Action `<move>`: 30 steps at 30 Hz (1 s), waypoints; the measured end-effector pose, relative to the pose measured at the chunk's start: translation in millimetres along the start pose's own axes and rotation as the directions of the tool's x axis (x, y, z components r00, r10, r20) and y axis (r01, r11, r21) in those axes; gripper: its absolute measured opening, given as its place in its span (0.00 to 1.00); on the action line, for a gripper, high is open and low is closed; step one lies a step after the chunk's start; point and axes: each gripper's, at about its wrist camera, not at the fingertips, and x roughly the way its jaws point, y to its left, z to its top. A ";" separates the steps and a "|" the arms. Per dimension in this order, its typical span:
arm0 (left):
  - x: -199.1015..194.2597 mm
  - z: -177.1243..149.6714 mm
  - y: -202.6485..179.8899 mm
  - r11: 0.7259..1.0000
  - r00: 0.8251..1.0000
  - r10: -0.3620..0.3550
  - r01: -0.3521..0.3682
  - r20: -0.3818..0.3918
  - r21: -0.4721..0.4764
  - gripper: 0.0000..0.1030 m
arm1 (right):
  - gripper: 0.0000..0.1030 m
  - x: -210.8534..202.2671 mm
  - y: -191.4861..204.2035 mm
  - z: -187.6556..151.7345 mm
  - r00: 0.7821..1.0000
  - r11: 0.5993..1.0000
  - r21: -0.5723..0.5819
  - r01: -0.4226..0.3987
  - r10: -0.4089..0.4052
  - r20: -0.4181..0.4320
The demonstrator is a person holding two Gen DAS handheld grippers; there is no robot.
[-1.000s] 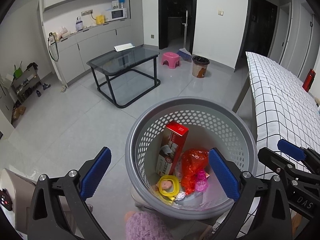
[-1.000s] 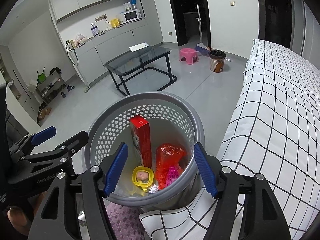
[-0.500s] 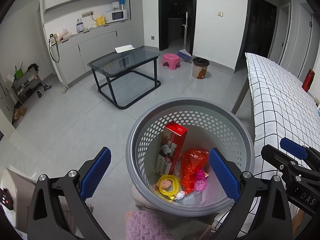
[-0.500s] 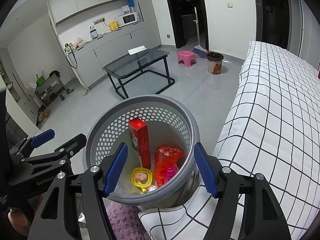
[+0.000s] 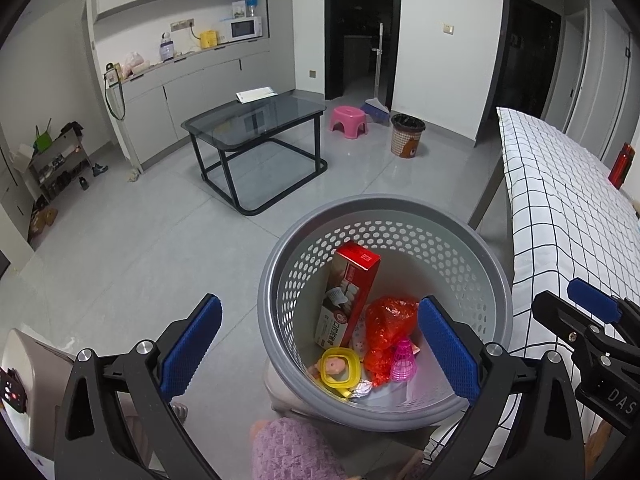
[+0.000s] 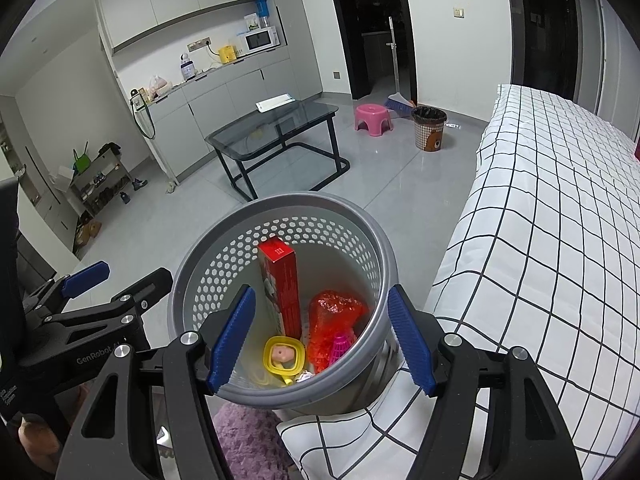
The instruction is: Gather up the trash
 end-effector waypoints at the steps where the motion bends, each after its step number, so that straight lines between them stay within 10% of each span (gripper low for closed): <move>1: 0.0 -0.2 -0.2 1.000 1.000 0.003 -0.003 0.002 0.000 0.94 | 0.64 0.1 0.1 -0.1 1.000 1.000 0.000 0.000 0.000 0.000; 30: 3.9 -1.9 -1.7 1.000 1.000 0.007 -0.007 -0.014 0.007 0.94 | 0.64 -3.4 2.1 0.6 1.000 1.000 -0.003 -0.003 0.003 0.000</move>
